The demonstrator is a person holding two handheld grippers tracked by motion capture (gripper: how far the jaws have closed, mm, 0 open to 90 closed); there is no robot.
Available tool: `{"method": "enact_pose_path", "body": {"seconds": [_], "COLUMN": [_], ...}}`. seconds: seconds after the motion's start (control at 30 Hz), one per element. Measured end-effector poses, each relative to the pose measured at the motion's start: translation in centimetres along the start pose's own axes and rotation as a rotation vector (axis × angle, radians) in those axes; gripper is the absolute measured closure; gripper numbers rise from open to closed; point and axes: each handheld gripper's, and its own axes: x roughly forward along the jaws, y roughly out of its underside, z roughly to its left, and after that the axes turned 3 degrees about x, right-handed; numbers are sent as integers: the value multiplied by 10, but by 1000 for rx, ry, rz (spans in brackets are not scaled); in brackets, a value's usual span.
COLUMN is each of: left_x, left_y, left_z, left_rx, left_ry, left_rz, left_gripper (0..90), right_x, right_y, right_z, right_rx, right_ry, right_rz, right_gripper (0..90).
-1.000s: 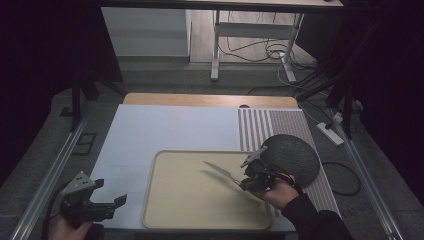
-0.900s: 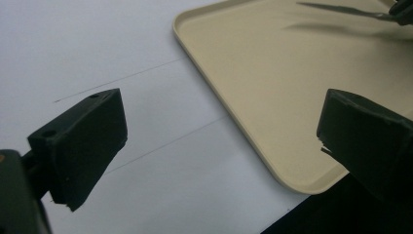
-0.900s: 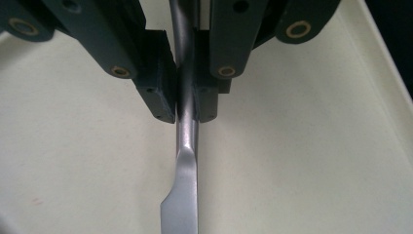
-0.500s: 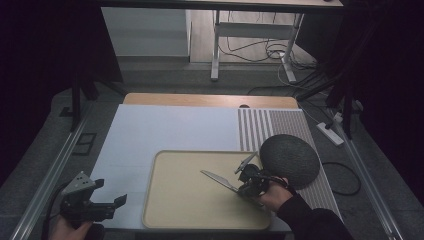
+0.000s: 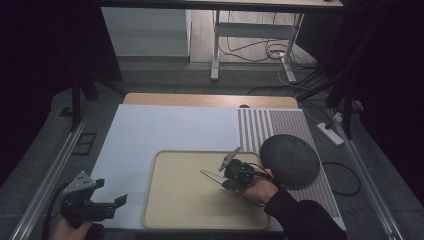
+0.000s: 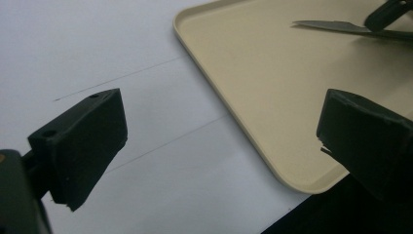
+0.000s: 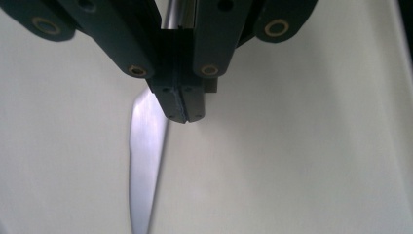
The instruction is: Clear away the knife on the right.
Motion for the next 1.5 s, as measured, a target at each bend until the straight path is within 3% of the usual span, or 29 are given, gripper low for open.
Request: {"method": "enact_pose_path", "body": {"seconds": [0.13,0.17,0.23,0.3,0.43,0.47,0.53,0.83,1.13,1.5], "left_x": [0,0,-1,-1,-1,-1,-1,-1,-1,-1], "left_y": [0,0,0,1,1,0,0,0,0,0], "left_z": [0,0,0,0,0,0,-1,0,-1,-1], "left_rx": [4,5,4,6,8,9,10,9,10,10], "left_ry": [0,1,1,2,2,2,1,2,1,2], "left_rz": [-2,-3,-3,-4,-4,-3,-2,-3,-2,-3], "left_gripper": [40,40,40,40,40,40,40,40,41,41], "right_x": [18,23,24,24,19,16,13,5,-7,-17], "right_y": [-14,-20,-22,-22,-16,-11,-6,7,29,46], "right_z": [1,0,-1,-9,-19,-26,-32,-39,-49,-52], "right_rx": [-18,-28,-27,-3,44,85,114,149,224,247], "right_ry": [10,41,42,85,101,102,110,137,131,140], "right_rz": [-1,7,11,10,25,26,33,51,56,70], "right_gripper": [900,900,900,900,900,900,900,900,900,900]}}
